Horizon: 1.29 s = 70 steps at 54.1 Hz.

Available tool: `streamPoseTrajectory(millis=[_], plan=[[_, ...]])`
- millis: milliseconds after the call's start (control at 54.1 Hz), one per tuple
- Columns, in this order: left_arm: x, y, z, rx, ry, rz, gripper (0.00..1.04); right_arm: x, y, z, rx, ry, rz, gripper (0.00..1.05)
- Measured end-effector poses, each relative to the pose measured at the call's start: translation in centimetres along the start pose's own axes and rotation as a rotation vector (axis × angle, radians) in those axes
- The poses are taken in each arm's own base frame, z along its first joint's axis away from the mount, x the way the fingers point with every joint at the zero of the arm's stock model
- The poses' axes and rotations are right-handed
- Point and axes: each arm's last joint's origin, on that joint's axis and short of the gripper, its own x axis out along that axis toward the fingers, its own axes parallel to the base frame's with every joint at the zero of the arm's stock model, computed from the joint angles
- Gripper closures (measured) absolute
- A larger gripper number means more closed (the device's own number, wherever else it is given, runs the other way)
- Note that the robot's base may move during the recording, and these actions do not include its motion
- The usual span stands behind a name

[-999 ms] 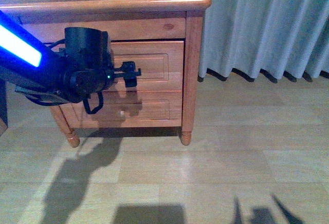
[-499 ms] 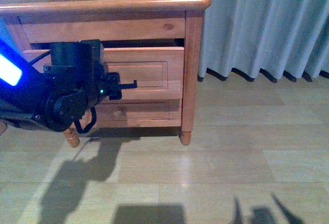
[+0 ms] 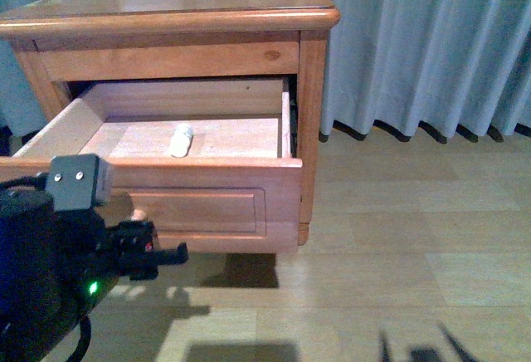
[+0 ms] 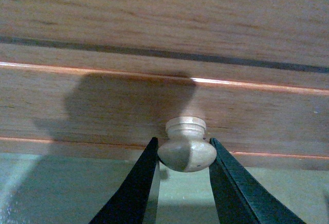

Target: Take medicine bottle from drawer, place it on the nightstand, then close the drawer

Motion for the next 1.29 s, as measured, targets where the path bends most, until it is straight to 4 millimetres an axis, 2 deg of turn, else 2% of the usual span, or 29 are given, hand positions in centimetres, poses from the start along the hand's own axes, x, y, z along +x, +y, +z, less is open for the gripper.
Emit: streamPoseTrajectory(millis=[55, 92, 222, 277, 407, 499, 536, 629, 684, 740, 777, 869, 888, 1147, 1295], plan=[[-0.7, -0.1, -0.4, -0.011, 0.005, -0.006, 0.78, 0.0, 0.0, 0.0, 0.0, 0.0, 0.0, 0.07], [-1.0, -0.3, -0.5, -0.016, 0.004, -0.008, 0.72, 0.0, 0.0, 0.0, 0.0, 0.0, 0.0, 0.07], [-4.0, 0.2, -3.0, -0.045, 0.133, 0.01, 0.52, 0.0, 0.0, 0.0, 0.0, 0.0, -0.001, 0.07], [-4.8, 0.3, -3.3, -0.061, 0.165, 0.01, 0.44, 0.0, 0.0, 0.0, 0.0, 0.0, 0.0, 0.07], [-6.7, 0.5, -1.9, -0.118, 0.18, -0.034, 0.23, 0.0, 0.0, 0.0, 0.0, 0.0, 0.0, 0.07], [-8.5, 0.8, 0.2, -0.143, 0.175, -0.079, 0.07, 0.0, 0.0, 0.0, 0.0, 0.0, 0.0, 0.07], [-9.3, 1.0, 1.4, -0.147, 0.165, -0.095, 0.05, 0.0, 0.0, 0.0, 0.0, 0.0, 0.0, 0.07], [-11.2, 1.5, 4.8, -0.153, 0.097, -0.121, 0.07, 0.0, 0.0, 0.0, 0.0, 0.0, 0.0, 0.07], [-12.7, 1.6, 6.9, -0.102, -0.102, -0.054, 0.14, 0.0, 0.0, 0.0, 0.0, 0.0, 0.0, 0.07], [-15.0, 2.0, 8.7, -0.04, -0.344, 0.034, 0.25, 0.0, 0.0, 0.0, 0.0, 0.0, 0.0, 0.07], [-16.0, 2.3, 8.9, -0.014, -0.392, 0.064, 0.3, 0.0, 0.0, 0.0, 0.0, 0.0, -0.001, 0.07], [-18.2, 2.9, 7.7, 0.036, -0.405, 0.092, 0.48, 0.0, 0.0, 0.0, 0.0, 0.0, 0.0, 0.07], [-18.5, 3.0, 7.5, 0.048, -0.403, 0.094, 0.54, 0.0, 0.0, 0.0, 0.0, 0.0, 0.0, 0.07], [-20.4, 4.4, 7.2, 0.072, -0.423, 0.099, 1.02, 0.0, 0.0, 0.0, 0.0, 0.0, -0.004, 0.07], [-21.1, 4.4, 7.1, 0.075, -0.432, 0.101, 1.01, 0.0, 0.0, 0.0, 0.0, 0.0, -0.004, 0.07]])
